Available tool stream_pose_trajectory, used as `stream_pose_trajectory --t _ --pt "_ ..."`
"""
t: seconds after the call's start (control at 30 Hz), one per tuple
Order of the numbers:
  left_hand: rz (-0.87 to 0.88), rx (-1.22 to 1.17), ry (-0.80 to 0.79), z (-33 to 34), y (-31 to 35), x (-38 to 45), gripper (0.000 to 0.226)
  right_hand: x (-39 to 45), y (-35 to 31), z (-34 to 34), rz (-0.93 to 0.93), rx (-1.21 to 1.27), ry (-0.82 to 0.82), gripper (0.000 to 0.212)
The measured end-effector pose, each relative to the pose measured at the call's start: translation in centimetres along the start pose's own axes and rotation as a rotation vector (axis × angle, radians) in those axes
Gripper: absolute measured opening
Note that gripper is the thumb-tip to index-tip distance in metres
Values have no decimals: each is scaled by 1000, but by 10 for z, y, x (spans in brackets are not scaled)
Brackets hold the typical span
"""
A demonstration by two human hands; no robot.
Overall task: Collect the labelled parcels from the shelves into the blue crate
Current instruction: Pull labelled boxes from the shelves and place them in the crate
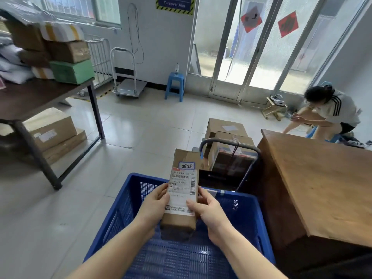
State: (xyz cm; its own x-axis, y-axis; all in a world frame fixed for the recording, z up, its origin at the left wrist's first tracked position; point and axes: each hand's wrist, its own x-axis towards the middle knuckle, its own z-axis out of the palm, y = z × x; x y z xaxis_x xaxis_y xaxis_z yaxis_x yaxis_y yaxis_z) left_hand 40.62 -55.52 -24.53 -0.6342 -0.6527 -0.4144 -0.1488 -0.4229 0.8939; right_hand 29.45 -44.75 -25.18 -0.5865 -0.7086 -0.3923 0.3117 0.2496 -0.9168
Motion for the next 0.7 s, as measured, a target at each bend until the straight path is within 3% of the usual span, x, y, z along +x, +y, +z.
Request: stream_pose_trajectory --t 0.4,0.7 --pt "-145 77 207 -59 -65 85 37 102 73 40 211 -109 -96 57" --pt "-371 200 243 -138 -142 138 31 148 176 99 418 -101 -25 64"
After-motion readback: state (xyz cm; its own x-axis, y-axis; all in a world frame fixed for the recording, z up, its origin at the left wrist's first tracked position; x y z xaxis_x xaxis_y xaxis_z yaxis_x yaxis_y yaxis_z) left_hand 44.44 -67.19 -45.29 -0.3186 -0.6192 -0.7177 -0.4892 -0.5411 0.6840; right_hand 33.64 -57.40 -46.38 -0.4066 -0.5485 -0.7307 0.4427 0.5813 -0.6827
